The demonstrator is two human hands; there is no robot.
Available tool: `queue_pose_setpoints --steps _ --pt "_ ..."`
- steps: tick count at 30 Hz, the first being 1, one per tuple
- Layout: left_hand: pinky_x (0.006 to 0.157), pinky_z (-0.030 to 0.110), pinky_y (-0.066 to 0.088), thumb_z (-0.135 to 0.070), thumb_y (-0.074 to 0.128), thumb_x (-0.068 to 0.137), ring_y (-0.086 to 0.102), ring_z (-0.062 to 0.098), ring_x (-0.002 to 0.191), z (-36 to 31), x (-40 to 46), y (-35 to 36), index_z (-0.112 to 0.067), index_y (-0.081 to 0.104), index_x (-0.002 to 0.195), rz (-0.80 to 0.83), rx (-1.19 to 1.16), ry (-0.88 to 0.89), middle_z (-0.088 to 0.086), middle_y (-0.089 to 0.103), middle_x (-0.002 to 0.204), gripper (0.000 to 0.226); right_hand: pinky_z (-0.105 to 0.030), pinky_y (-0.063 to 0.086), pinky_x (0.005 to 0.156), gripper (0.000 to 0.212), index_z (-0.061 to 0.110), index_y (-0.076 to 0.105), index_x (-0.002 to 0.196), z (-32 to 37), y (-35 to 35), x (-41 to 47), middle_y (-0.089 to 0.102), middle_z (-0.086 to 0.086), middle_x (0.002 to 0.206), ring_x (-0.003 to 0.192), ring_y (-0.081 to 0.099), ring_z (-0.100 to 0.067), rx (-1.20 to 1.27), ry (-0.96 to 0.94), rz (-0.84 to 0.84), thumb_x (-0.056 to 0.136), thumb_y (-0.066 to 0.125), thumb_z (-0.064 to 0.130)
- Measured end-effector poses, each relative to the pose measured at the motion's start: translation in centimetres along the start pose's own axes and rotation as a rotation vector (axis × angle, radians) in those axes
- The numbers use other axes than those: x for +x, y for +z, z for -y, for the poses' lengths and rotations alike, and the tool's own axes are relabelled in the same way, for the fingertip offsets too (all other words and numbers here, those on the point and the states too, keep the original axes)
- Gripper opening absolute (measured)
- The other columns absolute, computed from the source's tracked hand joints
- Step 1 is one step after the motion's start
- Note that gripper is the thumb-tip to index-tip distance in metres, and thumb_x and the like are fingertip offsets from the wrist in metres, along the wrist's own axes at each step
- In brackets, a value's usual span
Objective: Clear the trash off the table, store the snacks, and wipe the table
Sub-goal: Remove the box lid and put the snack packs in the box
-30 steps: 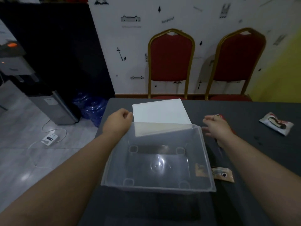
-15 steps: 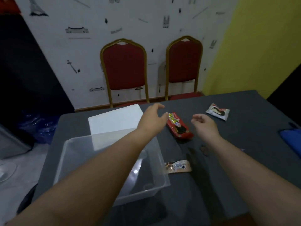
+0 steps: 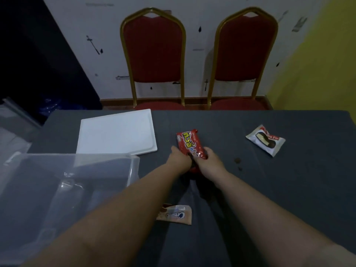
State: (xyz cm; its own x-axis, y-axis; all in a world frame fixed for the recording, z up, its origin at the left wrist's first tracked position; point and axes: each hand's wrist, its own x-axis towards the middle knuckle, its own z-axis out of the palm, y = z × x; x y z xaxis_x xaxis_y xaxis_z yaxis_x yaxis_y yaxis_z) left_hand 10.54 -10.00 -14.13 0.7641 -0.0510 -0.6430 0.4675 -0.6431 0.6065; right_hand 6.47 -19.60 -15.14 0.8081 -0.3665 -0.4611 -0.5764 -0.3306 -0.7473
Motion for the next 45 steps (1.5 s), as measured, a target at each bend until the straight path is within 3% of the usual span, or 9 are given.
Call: queue_pose_setpoints --steps 5,11,17,25,28,33,35,39,45 --pt "0.094 0.037 0.046 -0.022 0.047 0.093 0.057 0.031 0.111 0.2 0.4 0.2 -0.005 0.051 0.124 -0.007 0.086 0.059 0.016 0.059 0.125 0.036 -0.029 0.046 0.085 0.035 0.014 0.051 0.126 -0.6 -0.2 1.0 0.061 -0.008 0.122 0.102 0.059 -0.021 0.057 0.009 0.018 0.091 0.058 0.019" --pt "0.092 0.042 0.05 -0.02 0.052 0.092 0.061 0.026 0.103 -1.1 -2.2 -2.1 -0.014 0.047 0.124 -0.039 -0.042 0.165 0.01 0.061 0.121 0.033 -0.024 0.047 0.06 0.049 0.018 0.042 0.133 1.8 -1.9 -0.5 0.059 -0.001 0.118 0.084 0.059 -0.009 0.324 0.037 0.116 0.088 0.063 0.014" --pt "0.093 0.04 0.051 -0.014 0.053 0.093 0.057 0.02 0.106 -0.6 -7.9 -8.4 -0.02 0.038 0.136 -0.009 -0.206 0.346 0.002 0.055 0.126 0.046 -0.023 0.045 0.058 0.053 0.021 0.037 0.133 6.9 -2.5 -5.3 0.058 0.001 0.112 0.084 0.06 -0.01 0.32 -0.083 0.224 0.087 0.063 0.013" --pt "0.062 0.02 0.048 -0.013 0.049 0.094 0.06 0.007 0.086 5.4 -13.3 -18.9 -0.026 0.045 0.131 -0.09 -0.242 0.447 -0.008 0.057 0.107 0.039 -0.036 0.057 0.077 0.036 0.018 0.044 0.117 13.2 4.8 -13.2 0.064 -0.006 0.107 0.091 0.068 -0.019 0.376 -0.169 0.263 0.089 0.063 0.029" --pt "0.079 0.032 0.055 -0.016 0.053 0.091 0.062 0.012 0.093 9.6 -14.0 -22.9 -0.027 0.052 0.124 -0.135 -0.173 0.47 -0.007 0.059 0.109 0.035 -0.039 0.058 0.075 0.03 0.013 0.046 0.113 14.2 9.4 -15.5 0.063 -0.011 0.107 0.091 0.067 -0.023 0.354 -0.141 0.297 0.09 0.062 0.024" --pt "0.111 0.04 0.027 -0.037 0.053 0.09 0.029 0.018 0.135 17.4 -12.1 -27.9 -0.03 0.048 0.133 -0.569 0.234 0.432 -0.002 0.034 0.147 0.044 -0.034 0.056 0.075 0.028 0.017 0.048 0.11 13.8 16.3 -17.7 0.062 -0.003 0.104 0.091 0.065 -0.019 0.138 -0.125 0.405 0.089 0.063 0.027" --pt "0.114 0.046 0.025 -0.033 0.049 0.092 0.024 0.023 0.14 20.0 -11.0 -28.9 -0.027 0.039 0.14 -0.592 0.326 0.357 0.002 0.024 0.154 0.05 -0.036 0.056 0.08 0.026 0.017 0.051 0.11 13.3 18.9 -17.4 0.063 0.0 0.101 0.092 0.065 -0.019 0.038 -0.084 0.433 0.089 0.062 0.029" --pt "0.097 0.04 0.043 -0.018 0.039 0.097 0.045 0.017 0.12 22.2 -10.1 -29.2 -0.031 0.014 0.149 -0.36 0.16 0.351 0.0 0.023 0.155 0.059 -0.044 0.053 0.09 0.023 0.013 0.057 0.107 12.6 22.9 -16.0 0.067 -0.008 0.105 0.097 0.066 -0.025 -0.145 0.06 0.473 0.091 0.059 0.03" --pt "0.071 0.029 0.042 -0.01 0.03 0.098 0.057 0.023 0.101 22.1 -10.5 -29.7 -0.036 0.021 0.147 -0.349 -0.029 0.331 0.008 0.046 0.139 0.057 -0.042 0.053 0.089 0.022 0.006 0.051 0.114 13.1 27.3 -15.2 0.064 -0.014 0.111 0.1 0.064 -0.027 -0.126 0.25 0.58 0.096 0.053 0.018"
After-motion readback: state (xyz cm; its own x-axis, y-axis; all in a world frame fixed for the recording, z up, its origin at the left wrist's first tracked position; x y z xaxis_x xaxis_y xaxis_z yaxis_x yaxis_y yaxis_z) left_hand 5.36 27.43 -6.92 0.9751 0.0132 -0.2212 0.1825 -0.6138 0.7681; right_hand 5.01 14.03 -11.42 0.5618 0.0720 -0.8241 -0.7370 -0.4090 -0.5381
